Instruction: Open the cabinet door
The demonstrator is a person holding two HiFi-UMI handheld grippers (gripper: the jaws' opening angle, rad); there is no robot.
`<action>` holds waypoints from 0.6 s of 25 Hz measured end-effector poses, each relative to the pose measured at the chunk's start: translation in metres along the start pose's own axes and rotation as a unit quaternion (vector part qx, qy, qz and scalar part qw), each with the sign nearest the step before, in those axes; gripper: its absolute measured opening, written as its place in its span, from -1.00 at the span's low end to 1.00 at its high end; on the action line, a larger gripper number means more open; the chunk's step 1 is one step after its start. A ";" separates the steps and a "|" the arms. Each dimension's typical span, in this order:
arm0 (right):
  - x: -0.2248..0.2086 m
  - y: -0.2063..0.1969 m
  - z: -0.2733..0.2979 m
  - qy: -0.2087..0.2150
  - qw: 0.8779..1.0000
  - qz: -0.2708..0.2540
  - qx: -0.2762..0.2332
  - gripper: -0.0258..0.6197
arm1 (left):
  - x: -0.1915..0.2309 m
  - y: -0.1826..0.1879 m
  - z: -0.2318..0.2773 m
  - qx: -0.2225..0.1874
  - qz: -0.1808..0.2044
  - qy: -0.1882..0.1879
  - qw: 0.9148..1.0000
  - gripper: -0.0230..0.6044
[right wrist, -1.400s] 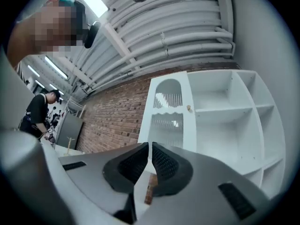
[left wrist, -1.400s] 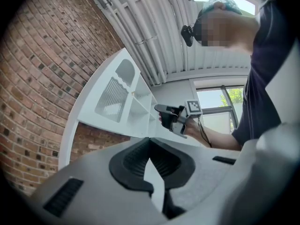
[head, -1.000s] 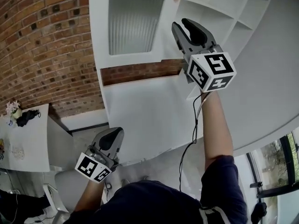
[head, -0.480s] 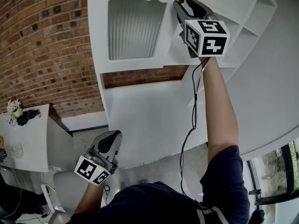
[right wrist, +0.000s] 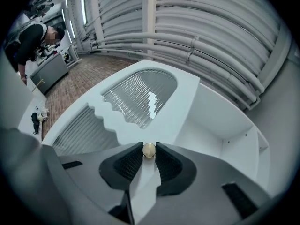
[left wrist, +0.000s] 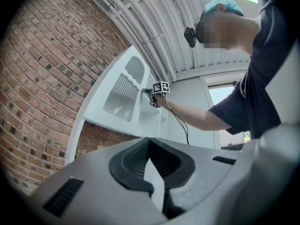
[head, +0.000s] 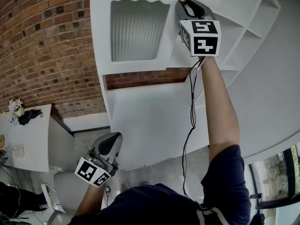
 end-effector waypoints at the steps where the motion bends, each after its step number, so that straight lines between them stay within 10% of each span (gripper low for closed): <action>1: 0.001 0.000 0.001 -0.003 1.000 -0.004 0.001 -0.62 | 0.000 0.000 -0.001 0.000 0.000 0.001 1.000 -0.93; 15: 0.011 0.017 -0.034 -0.029 0.999 -0.034 -0.010 -0.65 | -0.016 0.004 -0.006 0.002 0.003 -0.013 1.000 -0.93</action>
Point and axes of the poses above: the fingertips, and each gripper's own axes: z forward along the fingers, x to its left, y out of its top, the point moved 8 cm from there along -z, backward along the fingers, and after that the axes turned 1 degree about -x, right-handed, at the moved point
